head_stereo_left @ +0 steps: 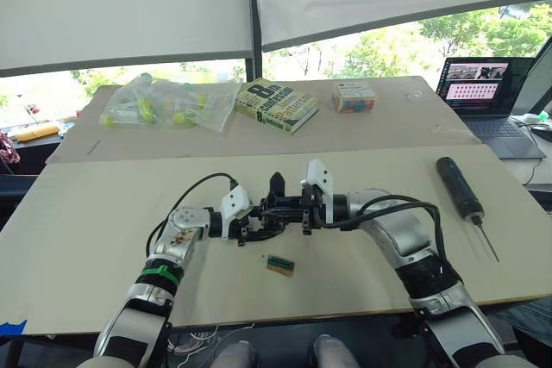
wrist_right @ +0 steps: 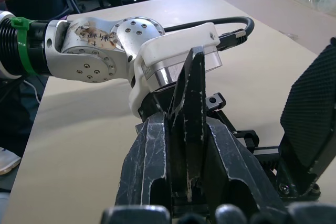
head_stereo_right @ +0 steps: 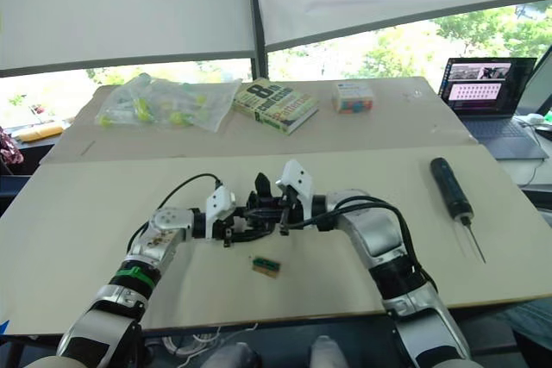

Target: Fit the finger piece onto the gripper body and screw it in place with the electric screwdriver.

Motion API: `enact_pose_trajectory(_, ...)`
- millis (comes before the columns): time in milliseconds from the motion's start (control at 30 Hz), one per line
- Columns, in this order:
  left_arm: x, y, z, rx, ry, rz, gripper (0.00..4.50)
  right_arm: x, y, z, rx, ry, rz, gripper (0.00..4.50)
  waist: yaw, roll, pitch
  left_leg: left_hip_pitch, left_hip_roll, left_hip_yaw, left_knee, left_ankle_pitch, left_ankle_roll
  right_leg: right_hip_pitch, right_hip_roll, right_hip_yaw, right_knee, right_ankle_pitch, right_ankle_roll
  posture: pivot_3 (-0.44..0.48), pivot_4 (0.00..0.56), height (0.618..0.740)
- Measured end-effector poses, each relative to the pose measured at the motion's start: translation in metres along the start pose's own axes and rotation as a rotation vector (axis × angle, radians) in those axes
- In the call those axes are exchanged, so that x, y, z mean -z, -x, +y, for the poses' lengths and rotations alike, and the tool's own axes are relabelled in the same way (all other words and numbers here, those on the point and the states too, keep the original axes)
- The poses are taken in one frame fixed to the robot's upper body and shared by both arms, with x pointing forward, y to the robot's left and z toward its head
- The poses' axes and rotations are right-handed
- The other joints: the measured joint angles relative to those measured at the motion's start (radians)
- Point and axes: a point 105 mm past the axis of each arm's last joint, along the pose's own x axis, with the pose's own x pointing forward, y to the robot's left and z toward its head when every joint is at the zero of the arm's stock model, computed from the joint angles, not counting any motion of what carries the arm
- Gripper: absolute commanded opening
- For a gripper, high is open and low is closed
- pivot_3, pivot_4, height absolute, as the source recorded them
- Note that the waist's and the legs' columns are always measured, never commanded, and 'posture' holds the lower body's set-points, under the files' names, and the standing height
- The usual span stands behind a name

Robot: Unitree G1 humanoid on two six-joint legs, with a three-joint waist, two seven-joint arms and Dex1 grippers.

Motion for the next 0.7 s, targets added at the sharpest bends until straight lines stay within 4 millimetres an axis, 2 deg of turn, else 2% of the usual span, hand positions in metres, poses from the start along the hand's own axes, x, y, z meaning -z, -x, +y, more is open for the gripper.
enact_pose_trajectory(467,0.0,0.0,0.0,0.002,-0.001,-0.003,2.28,0.0,0.002,0.002,-0.01,0.02,-0.02,0.4,0.001,0.0,0.0,-0.001,0.0,0.0,0.0,-0.001,0.0,0.0,0.0,0.0,0.0,-0.001,0.001,0.0,0.15,0.74)
enact_pose_trajectory(533,-0.001,-0.001,-0.001,0.004,-0.002,-0.006,2.28,-0.002,0.003,0.002,-0.011,0.029,-0.035,1.45,0.003,0.0,0.0,-0.001,0.0,0.0,0.0,-0.001,0.0,-0.001,0.0,0.0,-0.001,-0.001,0.001,0.0,0.15,0.74)
enact_pose_trajectory(600,-0.002,-0.001,-0.001,0.006,-0.005,-0.009,2.28,0.008,0.004,0.007,-0.024,0.003,-0.039,2.14,0.004,-0.001,0.002,-0.004,0.0,0.0,0.0,-0.001,0.0,-0.003,0.0,-0.001,-0.001,-0.001,0.001,0.0,0.15,0.74)
enact_pose_trajectory(700,-0.003,0.001,0.0,0.007,-0.007,-0.012,2.28,0.005,0.001,0.012,-0.047,0.038,-0.082,3.2,0.003,0.0,0.003,-0.007,-0.001,0.0,0.0,-0.001,0.0,-0.007,0.0,0.001,0.0,0.001,-0.001,0.0,0.15,0.74)
